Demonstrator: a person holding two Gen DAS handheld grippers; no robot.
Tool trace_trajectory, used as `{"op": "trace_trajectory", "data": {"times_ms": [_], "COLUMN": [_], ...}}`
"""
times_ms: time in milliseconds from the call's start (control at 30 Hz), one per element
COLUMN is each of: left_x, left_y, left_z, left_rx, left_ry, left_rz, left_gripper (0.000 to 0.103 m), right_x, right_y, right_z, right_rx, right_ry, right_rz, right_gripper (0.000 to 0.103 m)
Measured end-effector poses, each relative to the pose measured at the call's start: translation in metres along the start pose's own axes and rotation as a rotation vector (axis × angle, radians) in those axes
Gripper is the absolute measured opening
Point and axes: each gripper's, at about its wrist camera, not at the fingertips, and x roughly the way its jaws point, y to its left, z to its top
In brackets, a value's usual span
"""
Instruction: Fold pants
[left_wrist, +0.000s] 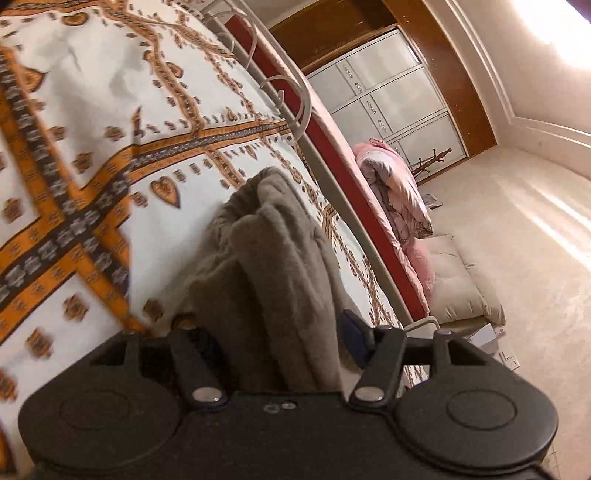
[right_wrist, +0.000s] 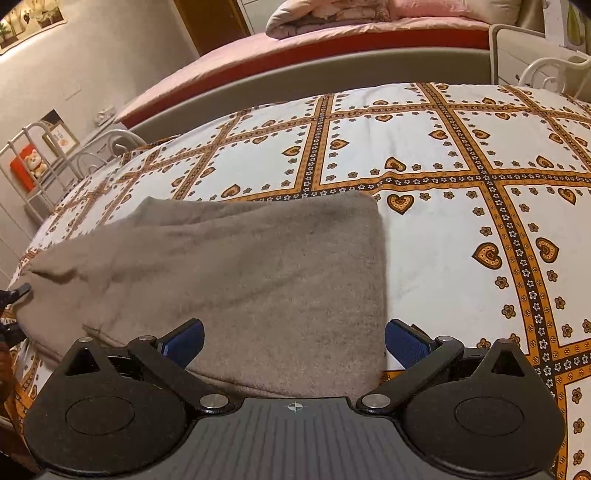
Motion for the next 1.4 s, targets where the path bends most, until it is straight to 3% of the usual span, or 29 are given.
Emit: {"op": "trace_trajectory", "data": {"times_ms": [167,233,333,633,767,1133,1267,1400], "left_x": [0.016,0.022,0.019,-0.014,-0.007,0.057,0.085,0.113], "left_y": [-0.001,-0.006,-0.017,-0.108,-0.156,-0.266,-0.29,-0.313], "left_z": [0.005,0.008,0.013,0.003,-0.012,-0.087,-0.122,-0.161], "left_rx": [0.008,0.038,0.061,0.239,0.336,0.501,0.574,0.663], "left_ry": [-0.051,-0.041,-0.032,-0.132,-0.139,-0.007,0.065,0.123], "left_rz": [0.018,0.072,0.089,-0.005,-0.007,-0.133,-0.15,-0.116], "left_gripper": [0.053,0.035,0.024,0.021,0.02,0.02,0.02,0.02], "right_x": [0.008,0.01,0.008,-0.016,-0.026,-0.058,-0.068,-0.075], "right_y": [0.001,-0.002,-0.011,-0.044,-0.051,-0.102,-0.122,-0.136], "right_z": [0.002,0.003,0.005,0.015,0.016,0.012,0.009,0.007], "right_rx": [0.012,0.024,0.06,0.214,0.238,0.368,0.412,0.445], "right_ry": [0.011,0.012,0.007,-0.064,-0.09,-0.16,-0.172,-0.172], "right_rz": [-0.002,-0.009,-0.017,0.014,0.018,-0.021,-0.027,-0.024], "right_gripper": [0.103,0.103,0.103,0.103,0.103,0.103,0.103,0.103]}}
